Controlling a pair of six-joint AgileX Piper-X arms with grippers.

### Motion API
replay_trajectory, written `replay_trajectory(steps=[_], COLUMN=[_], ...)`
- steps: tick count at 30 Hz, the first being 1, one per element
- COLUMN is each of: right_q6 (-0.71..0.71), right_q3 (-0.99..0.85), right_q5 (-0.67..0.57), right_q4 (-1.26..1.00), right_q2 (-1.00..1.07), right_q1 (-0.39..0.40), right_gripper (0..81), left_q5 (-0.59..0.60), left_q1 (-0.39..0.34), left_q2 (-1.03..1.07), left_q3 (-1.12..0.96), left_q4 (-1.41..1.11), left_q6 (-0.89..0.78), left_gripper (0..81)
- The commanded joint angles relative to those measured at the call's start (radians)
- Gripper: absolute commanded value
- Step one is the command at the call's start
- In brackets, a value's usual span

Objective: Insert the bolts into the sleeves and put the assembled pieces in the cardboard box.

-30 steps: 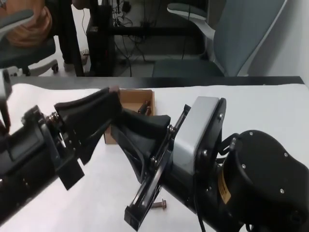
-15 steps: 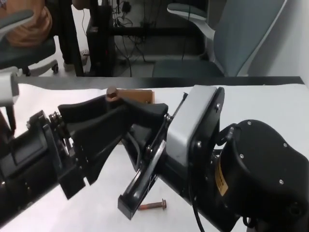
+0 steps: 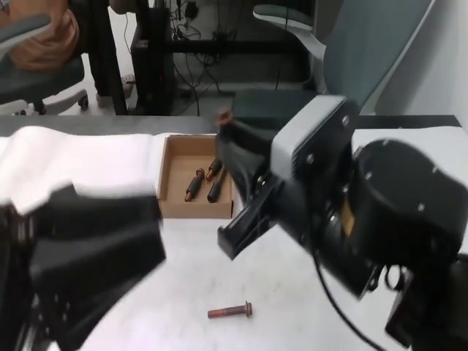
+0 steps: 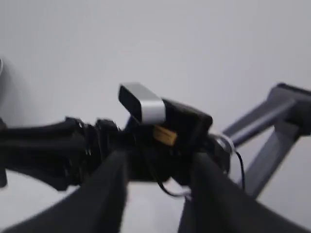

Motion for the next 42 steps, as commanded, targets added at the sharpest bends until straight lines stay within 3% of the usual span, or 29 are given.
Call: replay_trajectory(steps=[1, 6, 9, 17, 20, 22, 25, 29, 34, 37, 42], right_q6=[-0.002, -0.078, -0.095, -0.066, -0.074, -0.097, -0.100, -0.087, -0.043, -0.021, -0.003], right_q3=[-0.051, -0.247, -0.366, -0.730, -0.886, -0.956, -1.018, -1.037, -1.037, -1.053, -1.132], right_q5=[-0.089, -0.093, -0.087, -0.088, -0.088, -0.093, -0.110, -0.147, -0.134, -0.134, -0.134], right_q4=[0.116, 0.553, 0.680, 0.976, 1.151, 1.219, 1.246, 1.246, 1.261, 1.262, 1.313], right_q2=[-0.026, -0.021, 0.000, 0.146, 0.240, 0.298, 0.346, 0.366, 0.400, 0.443, 0.544], right_q1=[-0.032, -0.060, -0.084, -0.191, -0.217, -0.224, -0.224, -0.224, -0.224, -0.224, -0.232], right_gripper=[0.6, 0.6, 0.6, 0.6, 0.6, 0.6, 0.6, 0.6, 0.6, 0.6, 0.6], left_q5=[0.177, 0.406, 0.546, 0.527, 0.514, 0.485, 0.342, 0.078, -0.290, -0.339, -0.355], left_q1=[0.026, 0.065, 0.068, 0.068, 0.079, 0.094, 0.115, 0.117, 0.061, 0.024, -0.023], left_q2=[-0.017, -0.014, -0.015, -0.015, -0.015, -0.015, -0.015, -0.015, 0.004, 0.083, 0.204], left_q3=[-0.002, -0.003, -0.003, 0.000, 0.000, 0.000, 0.000, -0.019, -0.134, -0.190, -0.273], left_q4=[0.025, 0.026, 0.053, 0.070, 0.186, 0.310, 0.572, 0.839, 1.174, 1.347, 1.408], left_q6=[0.058, 0.062, 0.074, 0.132, 0.266, 0.378, 0.673, 0.903, 1.171, 1.212, 1.234], left_gripper=[2.2, 1.8, 1.8, 1.8, 1.8, 1.8, 1.8, 1.8, 1.8, 1.8, 1.8])
